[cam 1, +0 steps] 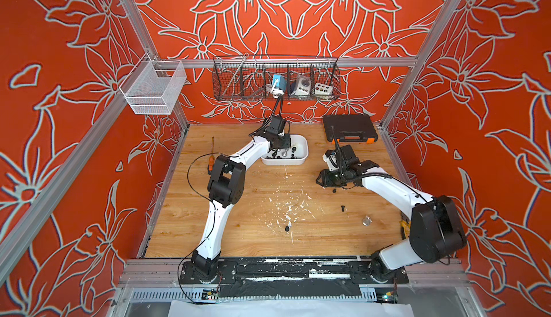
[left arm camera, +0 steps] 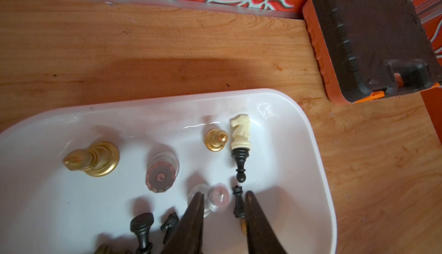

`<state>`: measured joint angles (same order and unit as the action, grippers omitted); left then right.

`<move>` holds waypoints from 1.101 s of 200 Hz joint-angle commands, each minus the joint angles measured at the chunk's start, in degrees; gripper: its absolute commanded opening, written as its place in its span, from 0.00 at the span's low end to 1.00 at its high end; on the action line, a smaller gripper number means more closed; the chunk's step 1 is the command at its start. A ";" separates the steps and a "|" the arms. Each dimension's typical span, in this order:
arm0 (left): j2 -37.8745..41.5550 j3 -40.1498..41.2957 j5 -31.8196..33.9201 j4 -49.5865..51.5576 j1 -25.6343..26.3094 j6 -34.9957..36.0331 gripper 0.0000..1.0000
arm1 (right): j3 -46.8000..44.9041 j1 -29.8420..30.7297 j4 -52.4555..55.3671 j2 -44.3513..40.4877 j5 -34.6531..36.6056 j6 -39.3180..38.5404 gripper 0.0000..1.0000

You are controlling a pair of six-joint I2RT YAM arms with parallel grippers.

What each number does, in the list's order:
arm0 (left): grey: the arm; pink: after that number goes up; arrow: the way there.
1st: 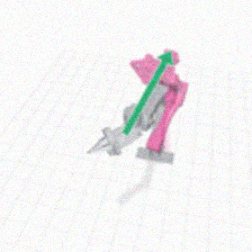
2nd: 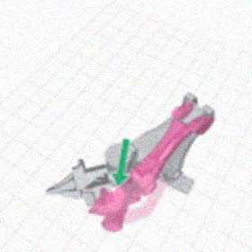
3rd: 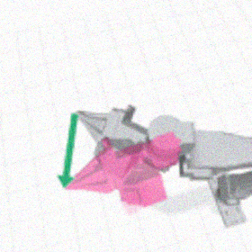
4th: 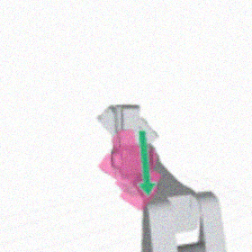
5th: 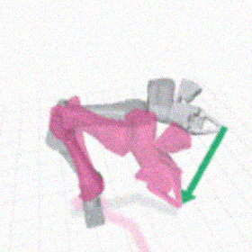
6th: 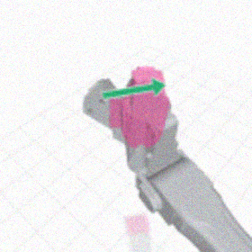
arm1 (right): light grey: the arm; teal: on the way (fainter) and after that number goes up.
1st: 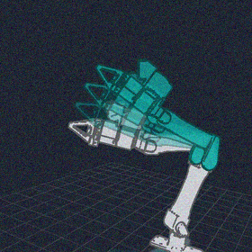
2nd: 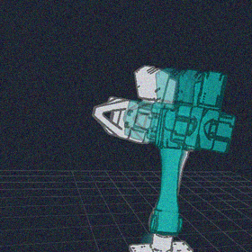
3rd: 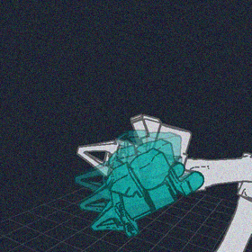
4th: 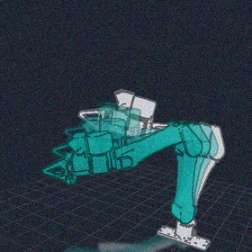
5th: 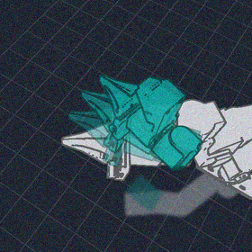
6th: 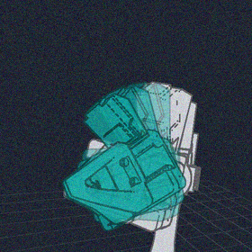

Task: Put the chess pieces into the storage box
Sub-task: Place the chess piece in the storage box, then pick up the chess piece at the center of the board.

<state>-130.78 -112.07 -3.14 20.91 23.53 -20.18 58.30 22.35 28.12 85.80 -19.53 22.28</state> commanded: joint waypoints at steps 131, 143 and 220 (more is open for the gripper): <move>8.24 4.83 -1.61 -3.23 -1.03 0.63 0.33 | -0.57 -0.47 1.27 -1.25 0.99 -0.13 0.45; 9.16 5.28 -1.61 -3.58 -1.20 0.68 0.33 | -0.65 -0.46 1.41 -1.17 0.98 -0.30 0.45; 16.74 13.09 -2.49 -6.50 -2.15 0.85 0.33 | -0.35 -0.46 5.40 -1.70 6.49 -1.29 0.45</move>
<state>-118.30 -102.41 -5.10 16.47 22.02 -20.14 58.30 22.35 30.13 85.76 -17.98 21.69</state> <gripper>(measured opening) 0.328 0.451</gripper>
